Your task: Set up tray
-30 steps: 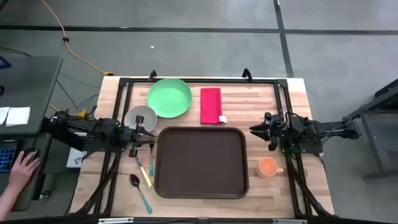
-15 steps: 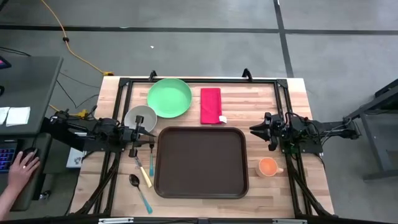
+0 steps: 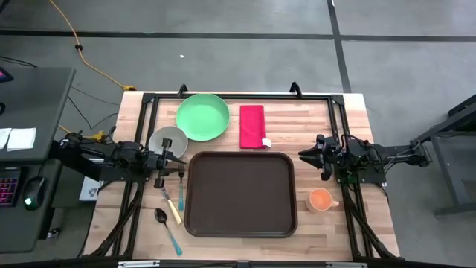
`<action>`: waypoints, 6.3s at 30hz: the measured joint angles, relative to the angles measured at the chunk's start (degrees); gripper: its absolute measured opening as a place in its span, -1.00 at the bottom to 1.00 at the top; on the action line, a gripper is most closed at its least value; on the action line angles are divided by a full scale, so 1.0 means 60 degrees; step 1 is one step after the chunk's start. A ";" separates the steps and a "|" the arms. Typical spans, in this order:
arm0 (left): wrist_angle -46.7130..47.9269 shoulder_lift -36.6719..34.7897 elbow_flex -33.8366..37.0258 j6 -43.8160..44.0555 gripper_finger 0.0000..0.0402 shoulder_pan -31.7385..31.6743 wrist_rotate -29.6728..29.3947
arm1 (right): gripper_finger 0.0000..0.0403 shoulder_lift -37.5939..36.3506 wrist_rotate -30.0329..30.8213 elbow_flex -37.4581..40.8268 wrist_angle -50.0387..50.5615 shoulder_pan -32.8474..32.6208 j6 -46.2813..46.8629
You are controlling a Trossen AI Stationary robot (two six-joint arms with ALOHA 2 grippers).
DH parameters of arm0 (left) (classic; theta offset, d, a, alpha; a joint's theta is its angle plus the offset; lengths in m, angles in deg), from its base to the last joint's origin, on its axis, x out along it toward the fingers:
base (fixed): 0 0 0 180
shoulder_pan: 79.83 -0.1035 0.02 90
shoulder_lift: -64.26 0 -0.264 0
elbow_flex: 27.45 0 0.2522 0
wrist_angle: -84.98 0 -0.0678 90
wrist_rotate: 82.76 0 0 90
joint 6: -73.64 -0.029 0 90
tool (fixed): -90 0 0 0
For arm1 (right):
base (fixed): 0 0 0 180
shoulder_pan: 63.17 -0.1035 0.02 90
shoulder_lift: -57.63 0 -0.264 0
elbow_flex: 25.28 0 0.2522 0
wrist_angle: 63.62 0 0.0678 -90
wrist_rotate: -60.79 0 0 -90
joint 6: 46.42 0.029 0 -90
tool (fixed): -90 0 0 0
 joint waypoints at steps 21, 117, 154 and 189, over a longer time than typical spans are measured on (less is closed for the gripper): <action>0.0000 0.0001 0.0002 0.0000 -0.32 -0.0004 0.0000 | -0.59 0.0000 0.0004 0.0000 0.0002 0.0000 0.0000; 0.1445 0.1817 -0.3266 0.1745 -0.32 0.0000 0.1542 | -0.59 0.0000 0.1657 -0.0337 -0.2457 0.0004 0.0014; 0.2299 0.1834 -0.3436 0.2491 -0.32 0.0000 0.1311 | -0.59 0.5958 -0.4238 -0.7510 0.8373 -0.0013 0.1147; 0.2299 0.1834 -0.3436 0.2466 -0.32 0.0000 0.1333 | -0.59 0.7454 -0.2561 -0.7311 0.9989 -0.3650 0.2608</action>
